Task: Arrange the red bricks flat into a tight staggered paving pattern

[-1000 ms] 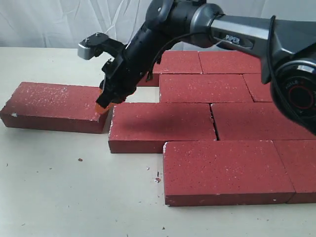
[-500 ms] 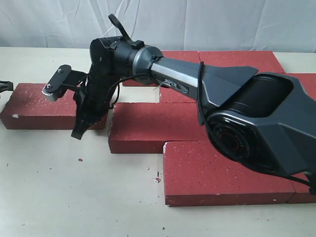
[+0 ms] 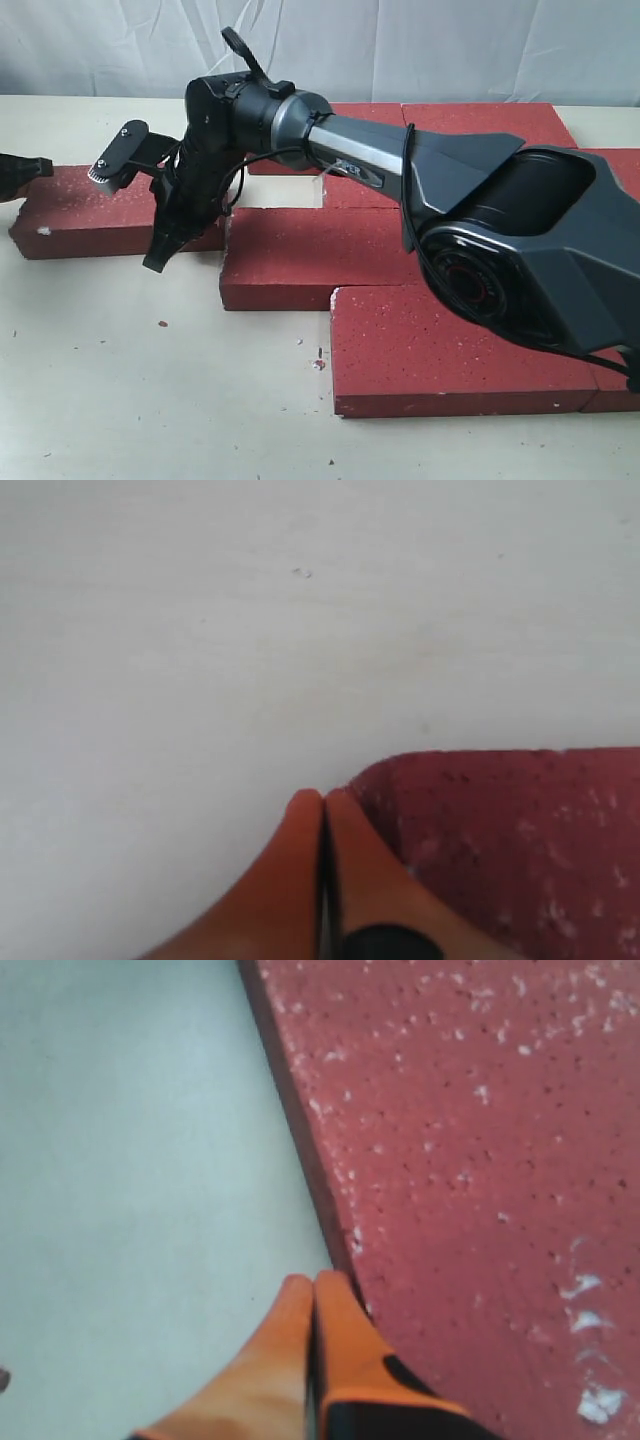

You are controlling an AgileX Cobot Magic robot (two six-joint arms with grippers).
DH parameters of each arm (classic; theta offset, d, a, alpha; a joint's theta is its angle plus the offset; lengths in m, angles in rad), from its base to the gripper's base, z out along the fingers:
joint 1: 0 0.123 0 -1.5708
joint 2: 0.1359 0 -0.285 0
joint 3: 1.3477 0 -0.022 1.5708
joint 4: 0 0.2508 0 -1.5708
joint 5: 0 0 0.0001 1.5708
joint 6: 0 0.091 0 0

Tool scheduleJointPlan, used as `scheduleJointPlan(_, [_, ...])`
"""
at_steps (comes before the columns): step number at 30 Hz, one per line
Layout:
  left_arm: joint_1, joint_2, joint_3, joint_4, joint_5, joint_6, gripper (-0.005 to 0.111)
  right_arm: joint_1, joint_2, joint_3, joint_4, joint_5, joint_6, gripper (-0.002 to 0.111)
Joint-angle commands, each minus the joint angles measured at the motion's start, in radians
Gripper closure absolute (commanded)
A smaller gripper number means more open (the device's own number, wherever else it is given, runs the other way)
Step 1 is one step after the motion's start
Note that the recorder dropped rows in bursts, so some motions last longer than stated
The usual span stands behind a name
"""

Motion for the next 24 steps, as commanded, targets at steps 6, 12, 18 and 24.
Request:
scheduleJointPlan(6, [0.001, -0.001, -0.004, -0.102, 0.057, 0.092, 0.107, -0.015, -0.005, -0.007, -0.018, -0.09, 0.015, 0.109])
scheduleJointPlan(12, [0.003, -0.001, -0.004, -0.098, 0.029, 0.092, 0.107, -0.022, -0.005, -0.007, -0.025, -0.079, 0.054, 0.109])
scheduleJointPlan(18, [0.003, -0.001, -0.004, -0.086, -0.005, 0.092, 0.107, -0.02, -0.049, -0.007, 0.034, 0.001, 0.05, 0.109])
scheduleJointPlan(24, [0.003, -0.001, -0.002, -0.072, -0.018, 0.09, 0.107, -0.068, -0.132, -0.007, -0.158, -0.019, 0.182, 0.109])
